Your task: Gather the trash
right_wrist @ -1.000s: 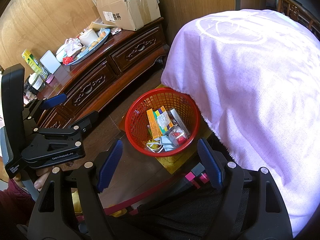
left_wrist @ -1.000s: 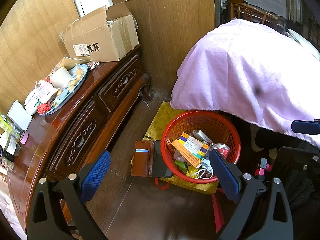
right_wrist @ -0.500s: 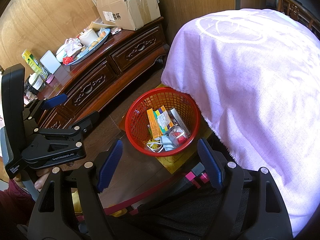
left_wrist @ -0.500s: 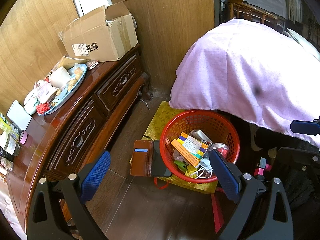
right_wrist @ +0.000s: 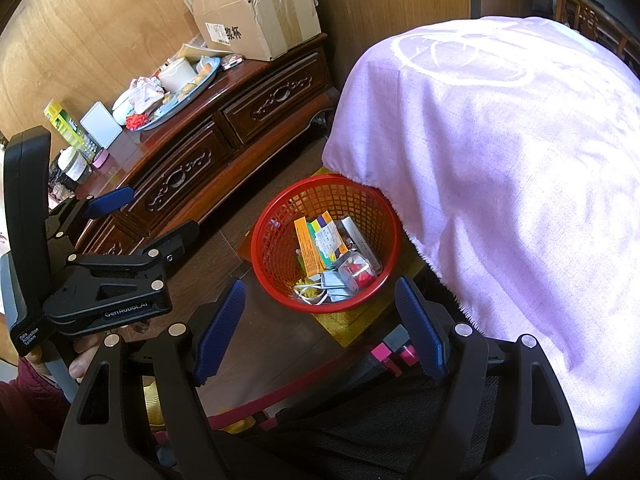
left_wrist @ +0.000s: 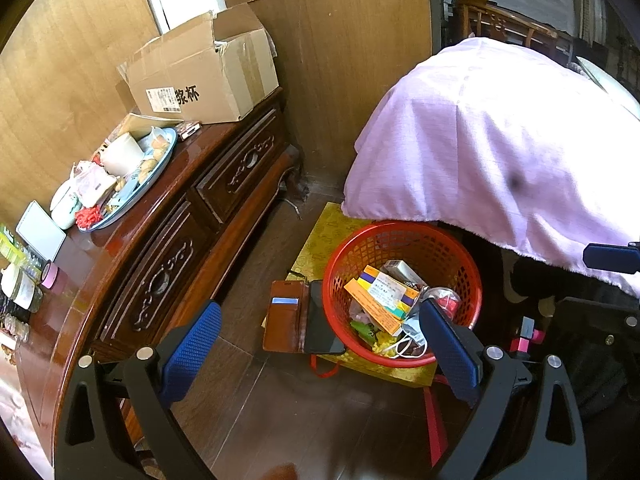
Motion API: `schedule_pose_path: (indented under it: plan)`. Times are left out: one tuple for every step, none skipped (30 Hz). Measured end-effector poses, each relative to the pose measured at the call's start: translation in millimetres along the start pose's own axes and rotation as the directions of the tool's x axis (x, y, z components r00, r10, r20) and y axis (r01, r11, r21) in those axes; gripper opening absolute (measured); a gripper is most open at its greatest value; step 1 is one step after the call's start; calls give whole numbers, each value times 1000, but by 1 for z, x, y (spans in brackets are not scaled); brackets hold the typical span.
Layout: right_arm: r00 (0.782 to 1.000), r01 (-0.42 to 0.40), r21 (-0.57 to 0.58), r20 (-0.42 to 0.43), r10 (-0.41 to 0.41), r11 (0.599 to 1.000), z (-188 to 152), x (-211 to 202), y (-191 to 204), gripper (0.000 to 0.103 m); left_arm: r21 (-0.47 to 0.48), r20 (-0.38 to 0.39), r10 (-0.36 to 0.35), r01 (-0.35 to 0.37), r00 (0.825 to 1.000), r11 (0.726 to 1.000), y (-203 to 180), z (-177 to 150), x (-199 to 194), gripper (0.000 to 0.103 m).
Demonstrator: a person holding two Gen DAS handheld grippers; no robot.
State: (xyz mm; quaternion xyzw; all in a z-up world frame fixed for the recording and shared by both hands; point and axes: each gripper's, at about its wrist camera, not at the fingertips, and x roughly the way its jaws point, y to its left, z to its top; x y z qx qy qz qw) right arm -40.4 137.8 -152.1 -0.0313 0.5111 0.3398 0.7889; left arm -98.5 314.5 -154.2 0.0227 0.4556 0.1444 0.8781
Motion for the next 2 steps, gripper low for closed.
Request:
schedule_pose_path:
  plan:
    - [1000,0,0,-1,0,1000,0,0,0,75,1,2,1,-1,1000,1000,0,0,-1,97]
    - [1000,0,0,-1,0,1000,0,0,0,75,2,2,-1,1,1000,1000,-1,-1,-1,97]
